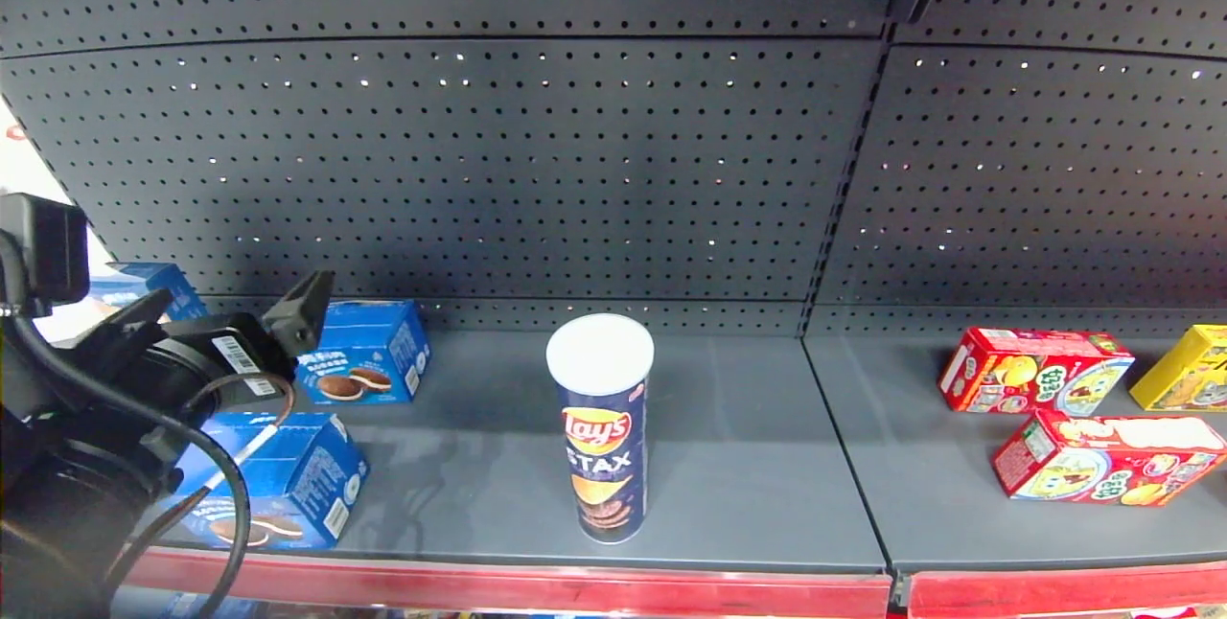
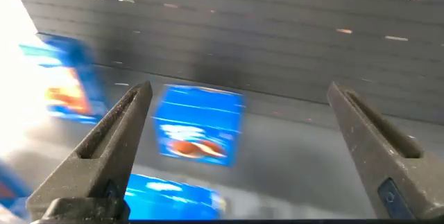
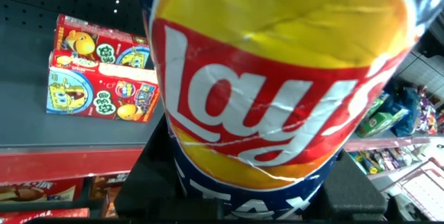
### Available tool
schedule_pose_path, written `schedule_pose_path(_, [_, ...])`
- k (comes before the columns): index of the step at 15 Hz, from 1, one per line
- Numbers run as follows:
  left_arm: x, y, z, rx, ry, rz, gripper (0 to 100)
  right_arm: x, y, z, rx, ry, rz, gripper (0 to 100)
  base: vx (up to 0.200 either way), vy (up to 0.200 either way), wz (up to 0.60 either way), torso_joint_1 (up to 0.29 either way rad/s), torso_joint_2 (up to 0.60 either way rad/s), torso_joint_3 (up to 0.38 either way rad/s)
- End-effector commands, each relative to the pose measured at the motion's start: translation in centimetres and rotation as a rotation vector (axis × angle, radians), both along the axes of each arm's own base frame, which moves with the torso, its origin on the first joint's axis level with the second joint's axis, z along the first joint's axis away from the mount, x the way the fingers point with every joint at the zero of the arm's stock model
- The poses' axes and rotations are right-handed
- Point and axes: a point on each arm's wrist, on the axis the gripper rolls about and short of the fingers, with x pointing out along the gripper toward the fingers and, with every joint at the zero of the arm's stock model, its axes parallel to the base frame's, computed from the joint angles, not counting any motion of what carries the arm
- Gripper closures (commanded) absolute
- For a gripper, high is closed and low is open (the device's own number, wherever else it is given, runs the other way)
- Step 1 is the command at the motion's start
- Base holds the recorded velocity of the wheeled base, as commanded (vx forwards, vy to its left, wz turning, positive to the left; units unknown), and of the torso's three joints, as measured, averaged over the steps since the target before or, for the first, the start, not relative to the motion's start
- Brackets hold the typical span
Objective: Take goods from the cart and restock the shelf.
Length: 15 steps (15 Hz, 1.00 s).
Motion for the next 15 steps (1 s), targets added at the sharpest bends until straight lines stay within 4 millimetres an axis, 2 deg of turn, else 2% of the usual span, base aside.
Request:
schedule_pose_path(1, [1.3,1.3,-0.2,0.032,0.019,0.092,0,0.0,0.0,-0.1,0.0,0.002,-0.001,100,0.0,0.0,0.0,0.0,0.0,0.0])
schedule_pose_path(4, [1.6,2.9,-0.5,0.053,0.037,0.179,0,0.0,0.0,-0.1,0.001,0.002,-0.004,100,0.0,0.0,0.0,0.0,0.0,0.0])
schedule_pose_path(11, [0.7,3.1,-1.5,0.062,0.064,0.172,0,0.4,0.0,0.7,0.009,0.005,0.003,100,0.0,0.0,0.0,0.0,0.0,0.0])
schedule_pose_path(14, [0.5,3.1,-1.9,0.067,0.077,0.17,0,2.0,-0.4,3.7,0.101,0.017,0.074,100,0.0,0.0,0.0,0.0,0.0,0.0])
schedule_pose_path(15, [0.1,3.2,-2.0,0.067,0.077,0.17,0,3.2,-0.5,5.5,0.143,0.029,0.126,100,0.0,0.0,0.0,0.0,0.0,0.0])
